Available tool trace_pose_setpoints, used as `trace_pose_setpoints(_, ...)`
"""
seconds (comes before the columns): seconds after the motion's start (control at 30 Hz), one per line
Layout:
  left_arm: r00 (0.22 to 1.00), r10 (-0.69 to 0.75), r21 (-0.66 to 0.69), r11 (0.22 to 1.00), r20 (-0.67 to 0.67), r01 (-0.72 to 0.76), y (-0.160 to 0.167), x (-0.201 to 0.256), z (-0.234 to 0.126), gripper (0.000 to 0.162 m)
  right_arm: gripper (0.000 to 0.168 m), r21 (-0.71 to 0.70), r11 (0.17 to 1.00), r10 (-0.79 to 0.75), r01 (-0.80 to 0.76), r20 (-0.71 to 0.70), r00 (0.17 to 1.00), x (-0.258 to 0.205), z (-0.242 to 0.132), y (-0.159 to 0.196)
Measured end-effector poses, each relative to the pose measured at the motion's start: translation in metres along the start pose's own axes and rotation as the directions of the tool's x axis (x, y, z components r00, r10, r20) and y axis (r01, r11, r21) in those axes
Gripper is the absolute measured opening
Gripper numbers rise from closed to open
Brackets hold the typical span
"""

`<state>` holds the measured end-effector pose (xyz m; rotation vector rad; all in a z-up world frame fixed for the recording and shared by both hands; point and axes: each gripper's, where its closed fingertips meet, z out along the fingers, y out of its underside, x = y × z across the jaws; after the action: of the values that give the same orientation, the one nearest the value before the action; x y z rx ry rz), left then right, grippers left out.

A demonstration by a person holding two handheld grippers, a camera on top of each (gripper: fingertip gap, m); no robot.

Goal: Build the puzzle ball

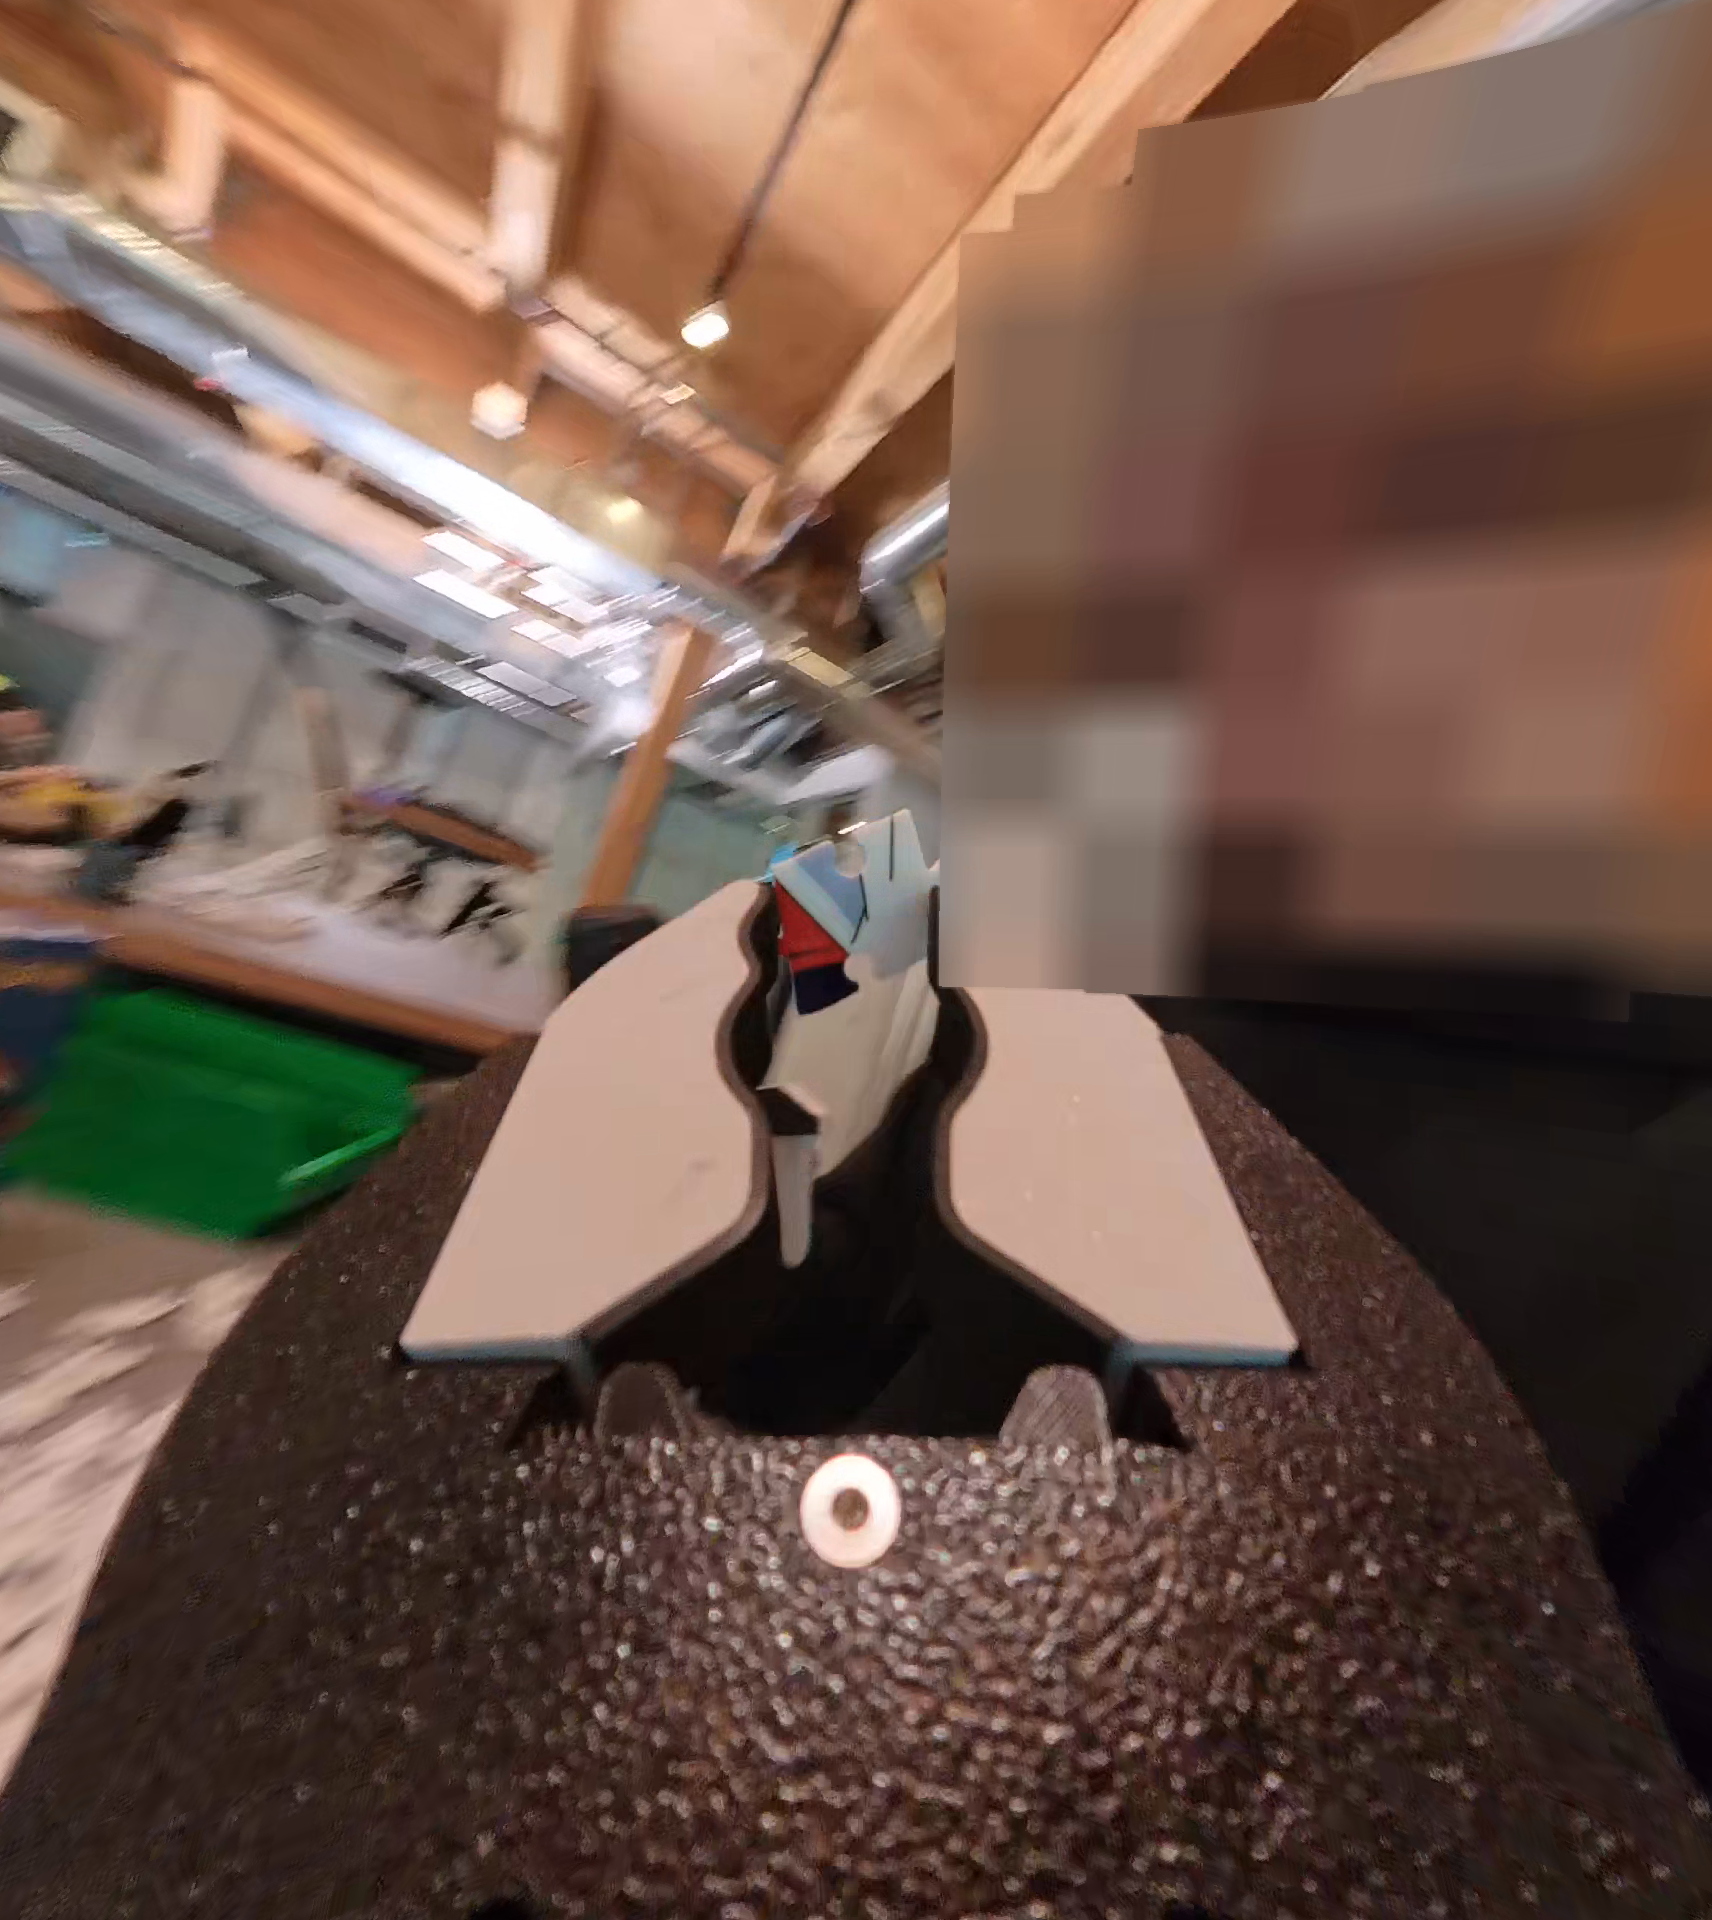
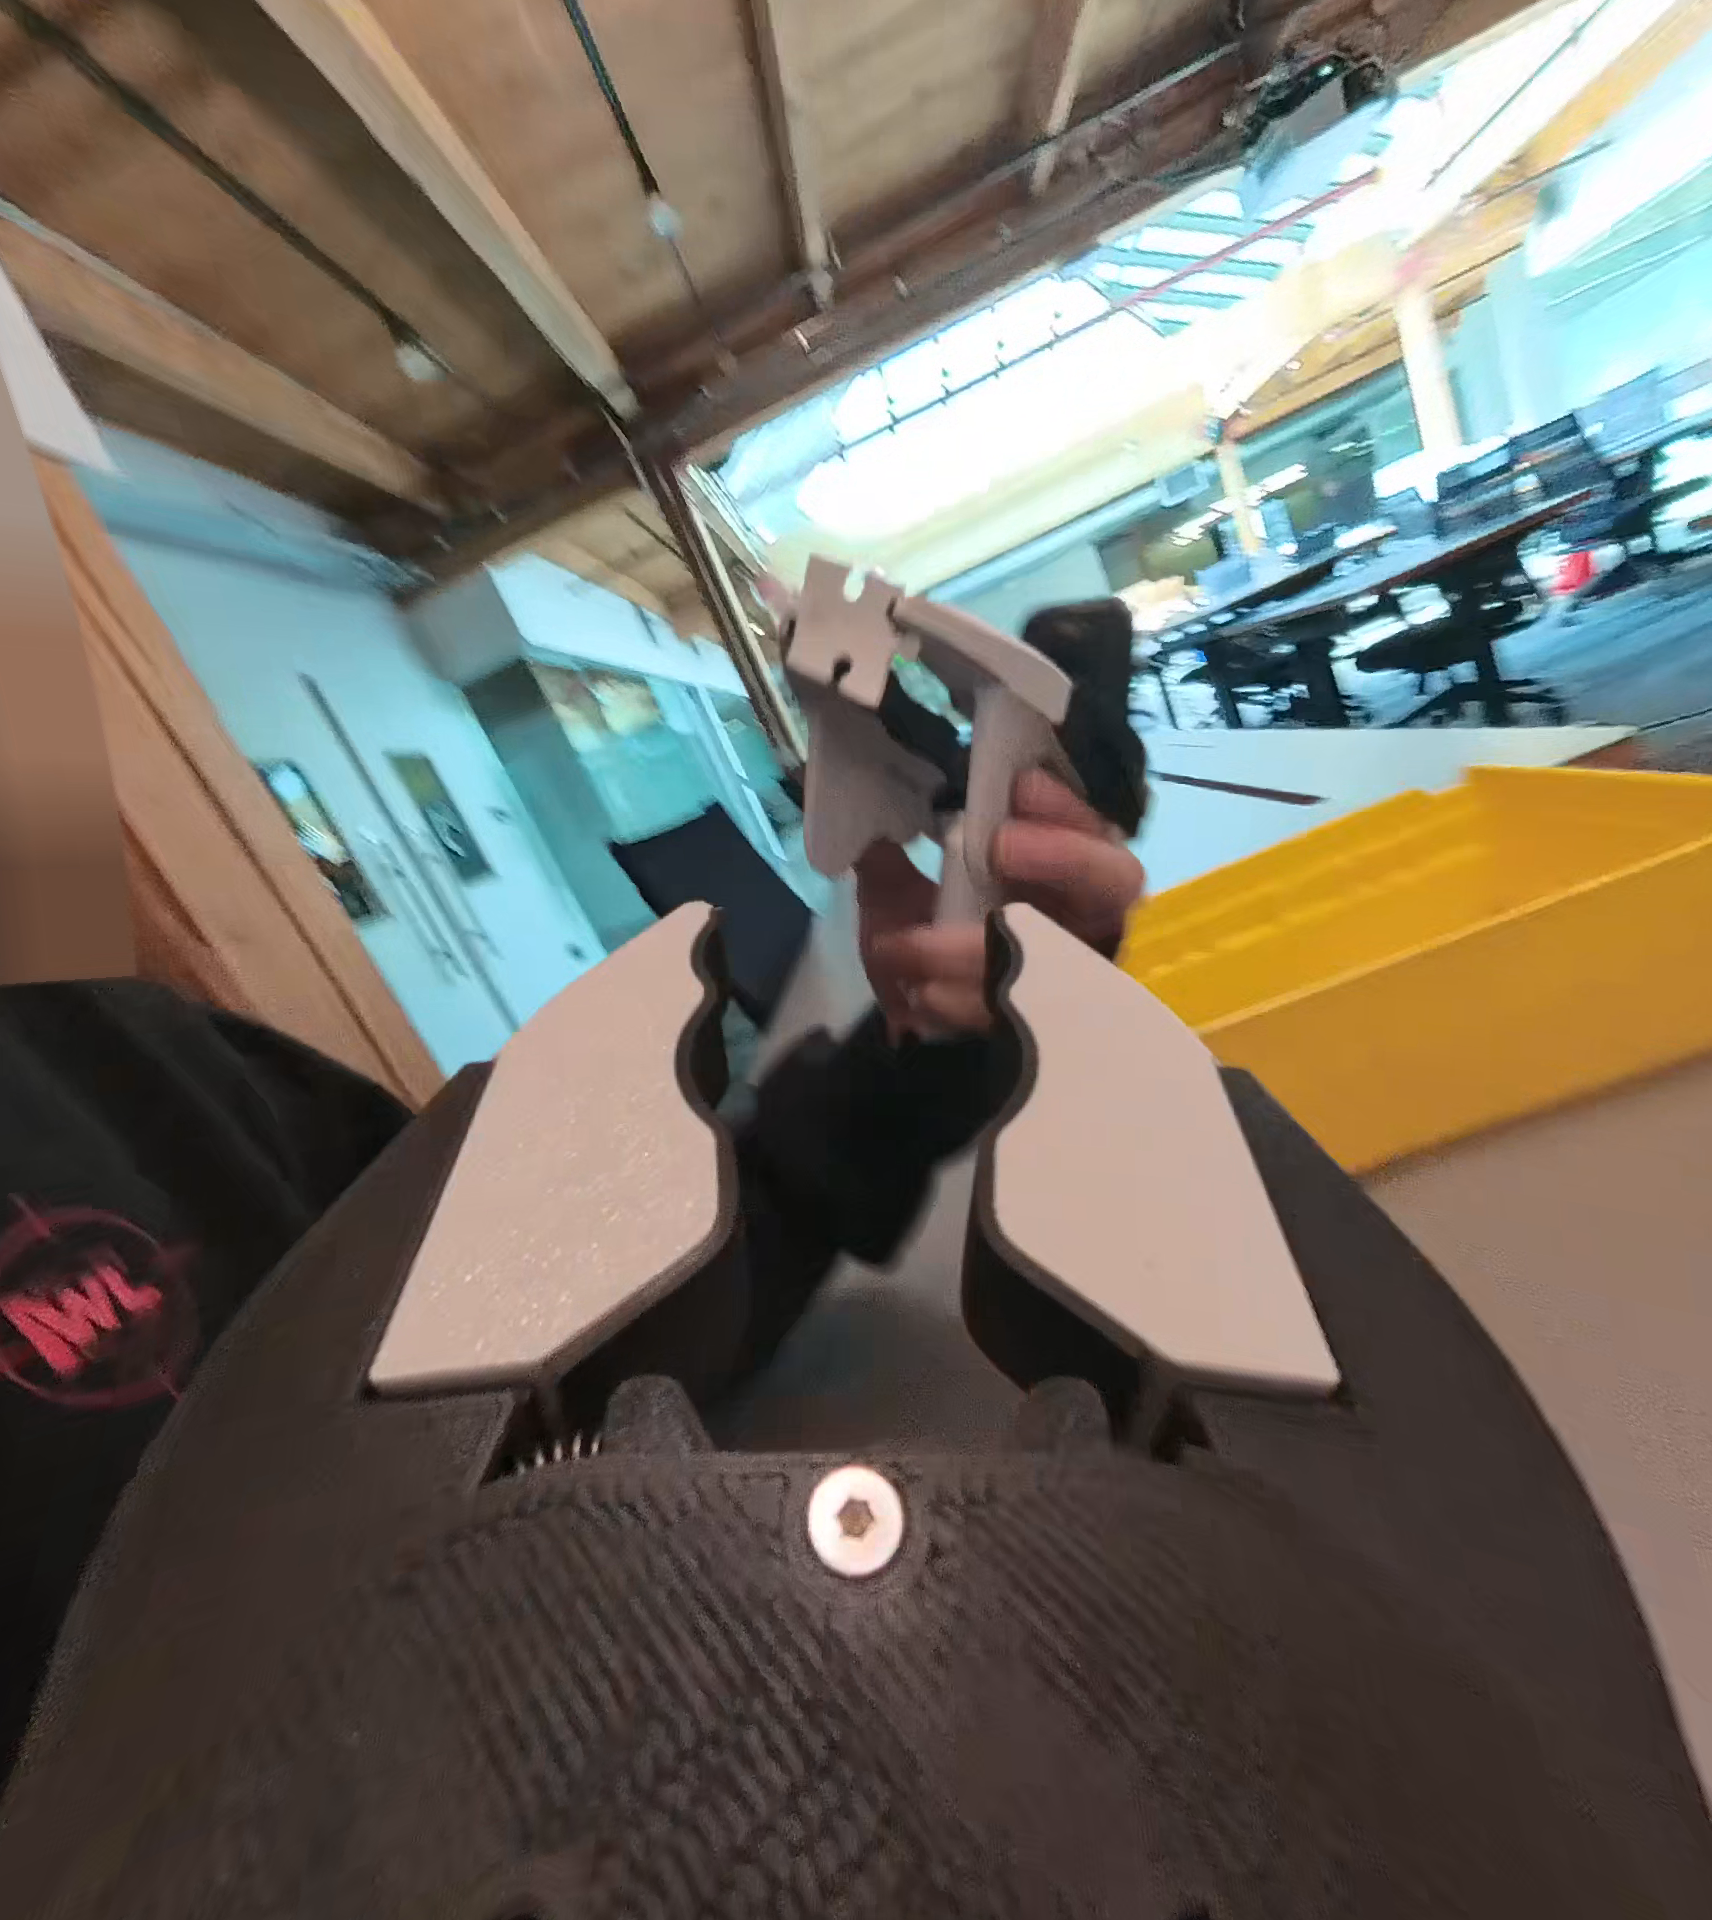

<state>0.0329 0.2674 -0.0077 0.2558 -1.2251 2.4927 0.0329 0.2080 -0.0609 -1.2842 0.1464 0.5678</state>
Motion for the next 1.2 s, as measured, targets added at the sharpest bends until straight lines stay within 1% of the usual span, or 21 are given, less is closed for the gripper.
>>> trace_pose_setpoints(0.03,0.997,-0.034,0.023,0.999,-0.066,0.035,0.008,0.002,0.01,0.026,0.044,0.024,0.997,0.07,-0.07,0.028,0.997,-0.004,0.003,-0.003)
trace_pose_setpoints(0.07,0.993,-0.051,0.03,0.998,-0.104,0.054,0.017,0.001,0.018,0.026,0.04,0.038,0.988,0.147,-0.149,0.051,0.988,-0.005,0.005,-0.004)
trace_pose_setpoints(0.13,0.987,-0.056,0.027,0.998,-0.153,0.061,0.035,-0.004,0.032,0.026,0.038,0.06,0.957,0.276,-0.284,0.111,0.955,-0.009,0.005,-0.006)
trace_pose_setpoints(0.17,0.981,-0.06,0.023,0.998,-0.182,0.065,0.041,-0.005,0.037,0.025,0.032,0.073,0.941,0.318,-0.331,0.147,0.937,-0.012,0.002,-0.007)
trace_pose_setpoints(0.23,0.972,-0.061,0.033,0.997,-0.226,0.071,0.049,-0.008,0.045,0.025,0.027,0.107,0.913,0.371,-0.393,0.179,0.911,-0.015,-0.006,-0.01)
trace_pose_setpoints(0.37,0.965,-0.08,0.037,0.995,-0.249,0.092,0.059,-0.02,0.056,0.026,0.026,0.114,0.911,0.375,-0.396,0.166,0.912,-0.019,-0.019,-0.012)
trace_pose_setpoints(0.43,0.967,-0.06,0.029,0.997,-0.249,0.069,0.065,-0.025,0.06,0.026,0.027,0.117,0.908,0.381,-0.404,0.178,0.907,-0.022,-0.023,-0.014)
trace_pose_setpoints(0.53,0.97,-0.023,0.003,1.0,-0.244,0.025,0.073,-0.028,0.064,0.026,0.024,0.156,0.885,0.404,-0.438,0.206,0.891,-0.024,-0.029,-0.021)
trace_pose_setpoints(0.67,0.976,-0.019,-0.058,0.998,-0.216,0.007,0.087,-0.035,0.072,0.026,0.013,0.187,0.867,0.425,-0.462,0.204,0.882,-0.019,-0.036,-0.021)
trace_pose_setpoints(0.77,0.979,0.012,-0.065,0.998,-0.204,-0.026,0.091,-0.036,0.072,0.026,0.003,0.193,0.86,0.423,-0.473,0.249,0.871,-0.024,-0.043,-0.025)
trace_pose_setpoints(0.8,0.981,0.03,-0.079,0.996,-0.193,-0.046,0.092,-0.036,0.071,0.021,0.003,0.177,0.871,0.417,-0.458,0.226,0.88,-0.023,-0.046,-0.024)
trace_pose_setpoints(0.83,0.986,0.052,-0.104,0.992,-0.157,-0.069,0.093,-0.039,0.07,0.017,0.003,0.139,0.895,0.393,-0.424,0.201,0.897,-0.023,-0.051,-0.02)
trace_pose_setpoints(0.9,0.995,0.099,-0.197,0.975,-0.029,-0.103,0.095,-0.051,0.068,0.027,0.003,0.001,0.958,0.287,-0.288,0.086,0.954,-0.018,-0.063,-0.004)
trace_pose_setpoints(0.93,0.992,0.126,-0.262,0.958,0.031,-0.114,0.097,-0.055,0.066,0.033,0.003,-0.094,0.978,0.189,-0.188,0.003,0.982,-0.012,-0.072,0.006)
trace_pose_setpoints(0.97,0.983,0.155,-0.336,0.935,0.096,-0.114,0.099,-0.061,0.065,0.033,0.002,-0.203,0.976,0.064,-0.082,-0.092,0.994,-0.003,-0.084,0.016)
trace_pose_setpoints(1.0,0.967,0.188,-0.422,0.901,0.175,-0.099,0.104,-0.07,0.064,0.031,0.003,-0.318,0.948,-0.079,0.02,-0.175,0.981,0.008,-0.097,0.024)
trace_pose_setpoints(1.03,0.942,0.231,-0.517,0.853,0.244,-0.075,0.112,-0.079,0.062,0.03,0.003,-0.431,0.897,-0.21,0.098,-0.221,0.952,0.016,-0.111,0.03)
trace_pose_setpoints(1.07,0.918,0.281,-0.608,0.792,0.28,-0.057,0.122,-0.086,0.061,0.032,0.003,-0.524,0.84,-0.309,0.144,-0.242,0.92,0.022,-0.122,0.034)
trace_pose_setpoints(1.13,0.88,0.384,-0.75,0.66,0.278,-0.051,0.144,-0.096,0.062,0.025,0.003,-0.645,0.743,-0.421,0.178,-0.244,0.874,0.027,-0.137,0.042)
trace_pose_setpoints(1.17,0.869,0.424,-0.804,0.593,0.254,-0.054,0.155,-0.099,0.063,0.023,0.003,-0.675,0.714,-0.445,0.185,-0.234,0.864,0.027,-0.141,0.044)
trace_pose_setpoints(1.2,0.858,0.46,-0.853,0.52,0.23,-0.05,0.166,-0.103,0.063,0.018,0.003,-0.687,0.7,-0.462,0.194,-0.23,0.857,0.026,-0.142,0.045)
